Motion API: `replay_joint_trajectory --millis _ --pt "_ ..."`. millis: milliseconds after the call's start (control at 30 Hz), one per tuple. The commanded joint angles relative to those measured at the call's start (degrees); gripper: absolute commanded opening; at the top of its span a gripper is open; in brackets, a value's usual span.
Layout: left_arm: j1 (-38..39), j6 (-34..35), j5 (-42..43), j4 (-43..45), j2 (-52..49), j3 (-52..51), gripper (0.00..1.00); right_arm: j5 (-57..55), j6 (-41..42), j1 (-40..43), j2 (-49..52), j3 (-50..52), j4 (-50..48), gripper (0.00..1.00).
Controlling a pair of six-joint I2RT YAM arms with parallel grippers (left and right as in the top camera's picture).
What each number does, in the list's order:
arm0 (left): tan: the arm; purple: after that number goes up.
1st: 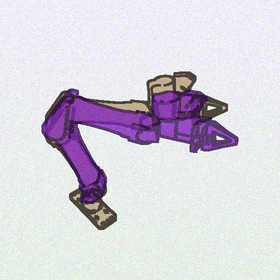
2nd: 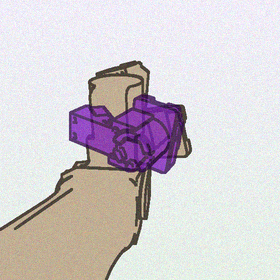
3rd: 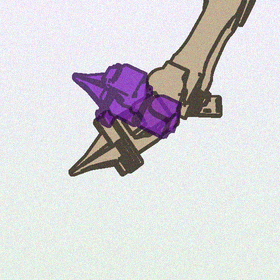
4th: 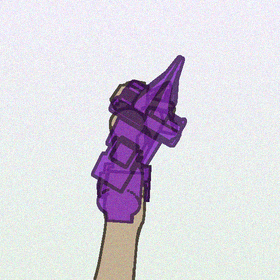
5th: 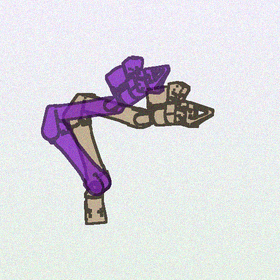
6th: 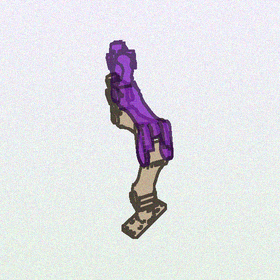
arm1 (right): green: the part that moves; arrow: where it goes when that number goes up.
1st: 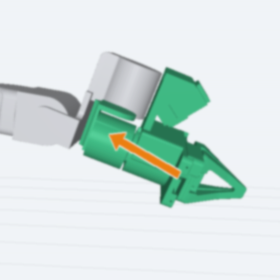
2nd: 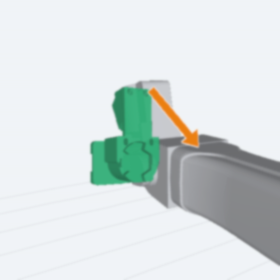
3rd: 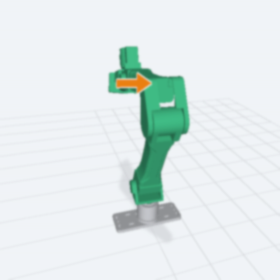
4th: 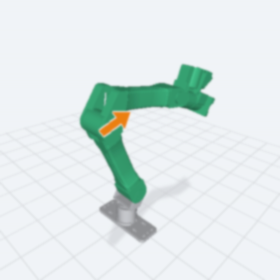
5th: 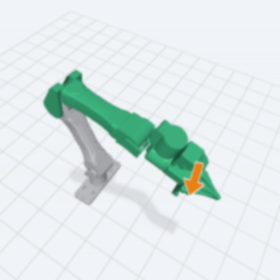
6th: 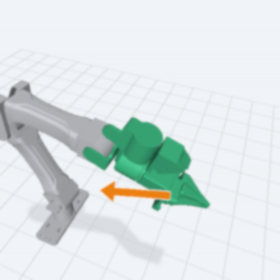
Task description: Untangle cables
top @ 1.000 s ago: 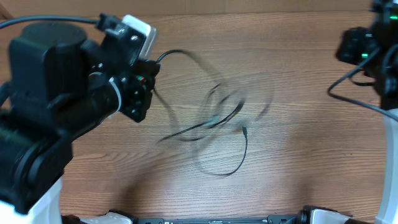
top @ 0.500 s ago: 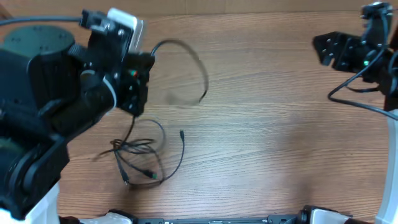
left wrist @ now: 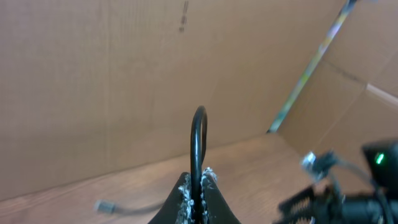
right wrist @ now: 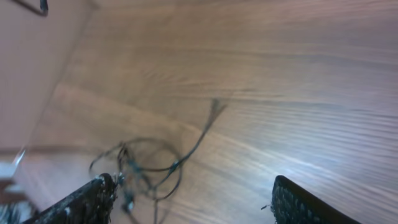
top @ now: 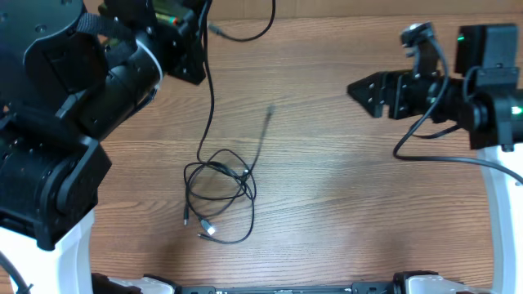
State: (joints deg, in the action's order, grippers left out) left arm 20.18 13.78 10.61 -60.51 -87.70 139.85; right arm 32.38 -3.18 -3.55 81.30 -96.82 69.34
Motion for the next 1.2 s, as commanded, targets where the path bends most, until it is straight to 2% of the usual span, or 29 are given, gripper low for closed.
replay_joint_trajectory --millis 0,133,300,633,900,1167 --pt "-0.31 5.2 -0.66 2.69 -0.66 0.15 0.04 0.98 -1.88 -3.34 -0.11 0.0 -0.04 0.78" --pt "-0.31 8.9 -1.57 7.67 -1.11 0.15 0.04 1.25 -4.31 -7.26 -0.09 0.0 -0.22 0.78" --pt "-0.31 18.73 -3.54 12.79 -1.92 0.15 0.04 1.2 -5.77 -12.17 -0.04 0.07 -2.97 0.78" --pt "-0.22 37.7 -5.14 14.08 -5.81 0.15 0.04 9.51 -7.8 -18.12 2.36 0.07 -12.96 0.78" --pt "3.21 38.49 -7.85 13.57 -9.03 0.15 0.04 17.05 -7.85 -21.88 6.95 0.07 -17.0 0.78" --pt "3.85 37.03 -10.01 10.54 -9.73 0.15 0.04 20.31 -7.37 -21.94 7.13 0.04 -23.3 0.83"
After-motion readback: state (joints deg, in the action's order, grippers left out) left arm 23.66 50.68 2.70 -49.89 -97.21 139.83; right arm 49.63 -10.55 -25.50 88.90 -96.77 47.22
